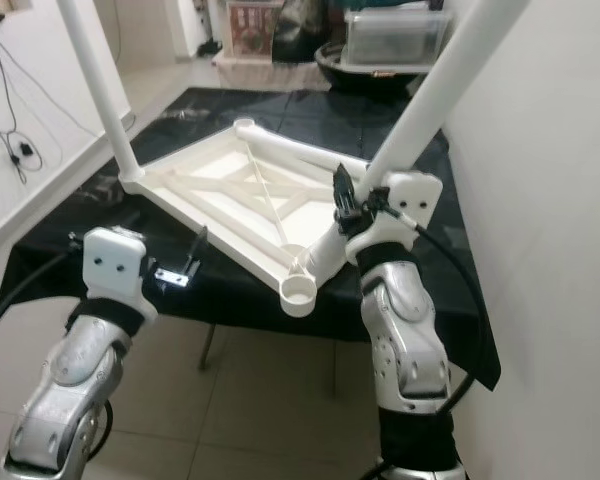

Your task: Building children table

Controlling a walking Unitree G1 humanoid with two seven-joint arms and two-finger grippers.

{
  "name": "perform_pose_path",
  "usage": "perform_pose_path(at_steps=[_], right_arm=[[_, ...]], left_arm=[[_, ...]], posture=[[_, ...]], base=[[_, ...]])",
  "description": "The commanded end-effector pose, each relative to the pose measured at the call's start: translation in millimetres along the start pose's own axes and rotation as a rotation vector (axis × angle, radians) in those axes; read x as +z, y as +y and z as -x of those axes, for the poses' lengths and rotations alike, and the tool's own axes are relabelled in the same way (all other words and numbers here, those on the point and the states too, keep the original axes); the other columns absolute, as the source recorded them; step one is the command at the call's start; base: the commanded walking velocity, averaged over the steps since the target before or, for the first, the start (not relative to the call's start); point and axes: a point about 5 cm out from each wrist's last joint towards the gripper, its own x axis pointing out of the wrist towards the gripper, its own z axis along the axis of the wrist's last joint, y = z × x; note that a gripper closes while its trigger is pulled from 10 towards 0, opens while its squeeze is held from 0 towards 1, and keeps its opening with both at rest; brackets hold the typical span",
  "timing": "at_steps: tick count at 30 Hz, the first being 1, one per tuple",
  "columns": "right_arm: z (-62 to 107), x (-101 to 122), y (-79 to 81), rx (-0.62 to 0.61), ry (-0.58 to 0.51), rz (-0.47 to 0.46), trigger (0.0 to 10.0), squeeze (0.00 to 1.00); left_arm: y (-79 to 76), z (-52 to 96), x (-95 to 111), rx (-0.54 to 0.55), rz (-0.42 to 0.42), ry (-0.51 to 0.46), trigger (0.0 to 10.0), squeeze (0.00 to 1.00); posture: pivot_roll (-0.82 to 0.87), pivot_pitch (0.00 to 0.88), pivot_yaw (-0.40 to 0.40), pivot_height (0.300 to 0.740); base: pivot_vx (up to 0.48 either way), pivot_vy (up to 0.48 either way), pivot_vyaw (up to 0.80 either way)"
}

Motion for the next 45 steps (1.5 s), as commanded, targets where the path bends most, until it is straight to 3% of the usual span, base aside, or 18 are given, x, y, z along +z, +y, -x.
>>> perform_pose_path(at_steps=[1, 10, 21, 29, 31, 33, 34, 36, 38, 39, 40, 41, 42, 45], right_arm=[[-1.4, 5.9, -3.4, -0.009, -0.03, 0.005, 10.0, 0.0], [-6.8, 11.3, -7.0, -0.01, -0.055, 0.008, 10.0, 0.0], [-4.6, 3.2, -0.3, 0.087, -0.009, 0.001, 10.0, 0.0], [-35.6, 9.6, -10.1, 0.241, 0.013, 0.031, 10.0, 0.0], [-52.7, 10.3, -19.8, 0.321, 0.06, -0.003, 10.0, 0.0], [-52.7, 10.3, -19.8, 0.321, 0.06, -0.003, 10.0, 0.0], [-58.9, 11.7, -22.1, 0.4, 0.087, -0.036, 10.0, 0.0], [-58.9, 11.7, -22.1, 0.4, 0.087, -0.036, 10.0, 0.0], [-63.6, 15.3, -19.4, 0.661, 0.151, -0.117, 10.0, 0.0], [-63.6, 15.3, -19.4, 0.661, 0.151, -0.117, 10.0, 0.0], [-63.8, 16.2, -16.0, 0.78, 0.182, -0.153, 10.0, 0.0], [-63.8, 16.2, -16.0, 0.78, 0.182, -0.153, 10.0, 0.0], [-64.1, 18.4, -11.3, 0.897, 0.198, -0.193, 10.0, 0.0], [-63.4, 21.0, -7.1, 0.987, 0.194, -0.201, 10.0, 0.0]], left_arm=[[-0.2, 0.2, -4.4, -0.01, -0.006, 0.013, 10.0, 0.0], [0.0, -1.0, -4.0, -0.015, 0.006, 0.003, 10.0, 0.0], [-8.3, 4.0, -6.1, -0.038, 0.059, 0.021, 10.0, 0.0], [-21.2, 12.5, -4.8, -0.132, 0.139, 0.036, 10.0, 0.0], [-30.6, 19.8, -4.1, -0.195, 0.167, 0.051, 10.0, 0.0], [-30.6, 19.8, -4.1, -0.195, 0.167, 0.051, 10.0, 0.0], [-35.0, 24.2, -3.0, -0.221, 0.181, 0.059, 10.0, 0.0], [-35.0, 24.2, -3.0, -0.221, 0.181, 0.059, 10.0, 0.0], [-44.8, 34.6, -1.6, -0.274, 0.209, 0.086, 10.0, 0.0], [-44.8, 34.6, -1.6, -0.274, 0.209, 0.086, 10.0, 0.0], [-47.7, 38.9, -1.6, -0.292, 0.219, 0.098, 10.0, 0.0], [-47.7, 38.9, -1.6, -0.292, 0.219, 0.098, 10.0, 0.0], [-50.4, 43.2, -2.0, -0.306, 0.235, 0.113, 10.0, 0.0], [-52.5, 46.8, -1.7, -0.315, 0.255, 0.125, 10.0, 0.0]], posture=[[0.05, 0.047, 0.023, 0.74], [0.05, 0.033, 0.026, 0.74], [0.05, 0.043, 0.023, 0.74], [0.05, 0.082, 0.015, 0.74], [0.07, 0.113, 0.009, 0.74], [0.07, 0.113, 0.009, 0.74], [0.08, 0.127, 0.004, 0.74], [0.08, 0.127, 0.004, 0.74], [0.12, 0.159, -0.011, 0.74], [0.12, 0.159, -0.011, 0.74], [0.12, 0.169, -0.008, 0.74], [0.12, 0.169, -0.008, 0.74], [0.13, 0.188, -0.007, 0.74], [0.13, 0.202, -0.006, 0.74]], base=[[0.285, 0.0, 0.0], [0.285, 0.0, 0.0], [0.0, 0.0, 0.0], [0.0, 0.0, 0.0], [0.0, 0.0, 0.0], [0.0, 0.0, 0.0], [0.0, 0.0, 0.0], [0.0, 0.0, 0.0], [0.0, 0.0, 0.0], [0.0, 0.0, 0.0], [0.0, 0.0, 0.0], [0.0, 0.0, 0.0], [0.0, 0.0, 0.0], [0.0, 0.0, 0.0]])
